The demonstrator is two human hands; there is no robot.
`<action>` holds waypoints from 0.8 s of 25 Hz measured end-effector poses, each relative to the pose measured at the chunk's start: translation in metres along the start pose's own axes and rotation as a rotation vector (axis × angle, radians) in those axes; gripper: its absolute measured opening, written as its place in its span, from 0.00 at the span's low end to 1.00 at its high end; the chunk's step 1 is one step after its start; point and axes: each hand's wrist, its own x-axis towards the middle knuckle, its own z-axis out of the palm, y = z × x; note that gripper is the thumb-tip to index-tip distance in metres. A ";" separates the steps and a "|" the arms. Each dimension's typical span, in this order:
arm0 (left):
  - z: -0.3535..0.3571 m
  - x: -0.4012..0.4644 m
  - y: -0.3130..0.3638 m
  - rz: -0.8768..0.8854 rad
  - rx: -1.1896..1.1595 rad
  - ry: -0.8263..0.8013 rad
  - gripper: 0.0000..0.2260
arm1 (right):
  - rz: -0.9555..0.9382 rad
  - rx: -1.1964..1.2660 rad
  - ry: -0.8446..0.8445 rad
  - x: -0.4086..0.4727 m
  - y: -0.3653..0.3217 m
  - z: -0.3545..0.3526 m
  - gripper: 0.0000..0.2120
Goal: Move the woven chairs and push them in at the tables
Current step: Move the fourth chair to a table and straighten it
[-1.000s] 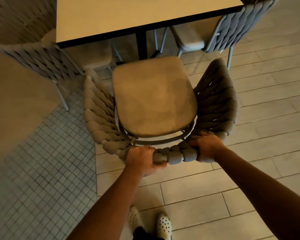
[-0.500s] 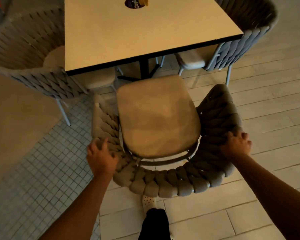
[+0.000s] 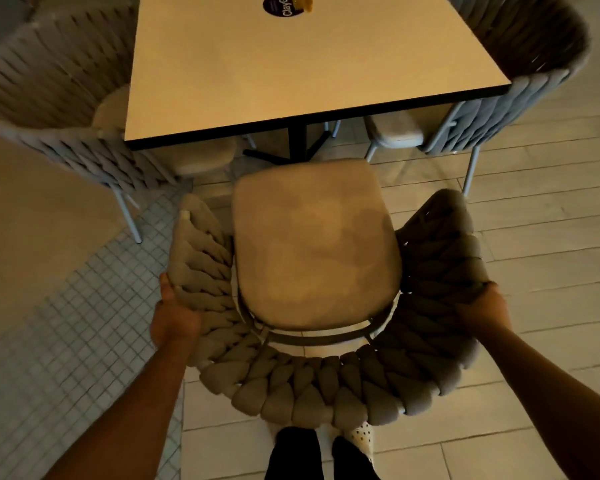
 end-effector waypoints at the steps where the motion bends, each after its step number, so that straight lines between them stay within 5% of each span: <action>1: -0.001 -0.001 -0.001 -0.003 -0.006 -0.007 0.36 | -0.002 0.012 -0.007 -0.001 0.002 0.000 0.26; 9: 0.023 -0.056 -0.012 0.017 0.013 0.045 0.37 | 0.002 0.031 0.019 -0.015 0.051 -0.021 0.29; 20: 0.038 -0.040 0.022 -0.005 0.027 0.150 0.32 | -0.035 0.003 0.044 0.031 0.031 -0.028 0.29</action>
